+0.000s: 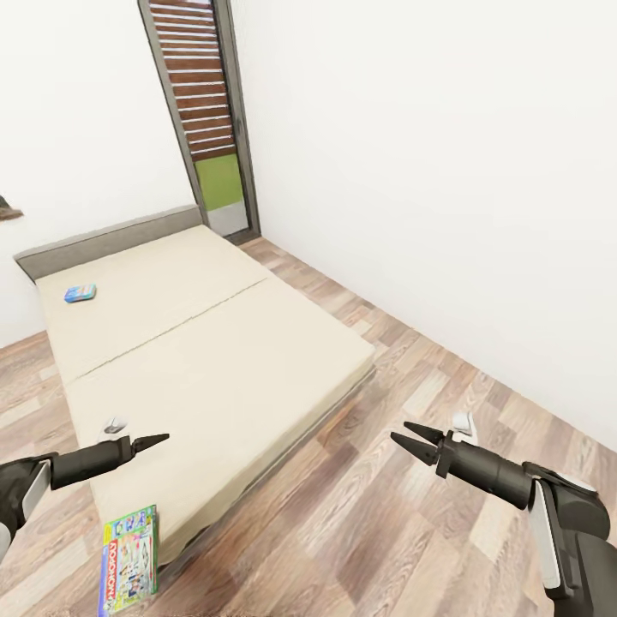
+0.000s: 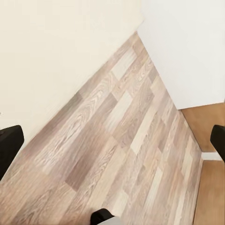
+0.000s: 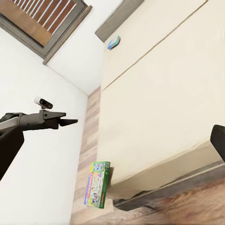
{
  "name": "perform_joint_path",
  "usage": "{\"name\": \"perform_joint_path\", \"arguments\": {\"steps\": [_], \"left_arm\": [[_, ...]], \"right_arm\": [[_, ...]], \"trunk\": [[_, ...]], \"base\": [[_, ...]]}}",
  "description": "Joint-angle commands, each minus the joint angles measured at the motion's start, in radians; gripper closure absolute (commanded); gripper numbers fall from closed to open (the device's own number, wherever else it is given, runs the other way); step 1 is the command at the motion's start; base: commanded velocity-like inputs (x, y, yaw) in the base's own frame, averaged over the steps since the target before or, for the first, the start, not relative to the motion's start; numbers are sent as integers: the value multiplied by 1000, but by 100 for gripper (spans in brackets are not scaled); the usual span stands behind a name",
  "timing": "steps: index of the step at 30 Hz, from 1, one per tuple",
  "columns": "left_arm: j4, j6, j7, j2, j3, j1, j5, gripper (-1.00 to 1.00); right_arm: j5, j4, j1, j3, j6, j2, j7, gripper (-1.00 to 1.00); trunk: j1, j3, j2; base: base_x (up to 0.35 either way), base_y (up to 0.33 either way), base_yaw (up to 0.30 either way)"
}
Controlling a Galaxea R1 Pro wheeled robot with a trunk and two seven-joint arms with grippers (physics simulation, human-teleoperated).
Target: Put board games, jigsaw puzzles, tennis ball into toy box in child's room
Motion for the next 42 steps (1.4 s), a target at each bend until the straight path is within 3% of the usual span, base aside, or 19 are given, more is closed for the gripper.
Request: {"name": "perform_joint_path", "arguments": {"steps": [1, 30, 42], "left_arm": [[0, 10, -4, 0, 3, -1, 0, -100], [0, 10, -4, 0, 4, -1, 0, -100], [0, 10, -4, 0, 5, -1, 0, -100]], "right_arm": [[-4, 0, 0, -1, 10, 0, 1, -100], [-4, 0, 0, -1, 10, 0, 0, -100], [-4, 0, 0, -1, 9, 1, 2, -100]], "trunk": [[0, -1, -1], [0, -1, -1], [0, 10, -1]], "base": [[1, -213, 286], [0, -31, 290], [0, 0, 238]]}}
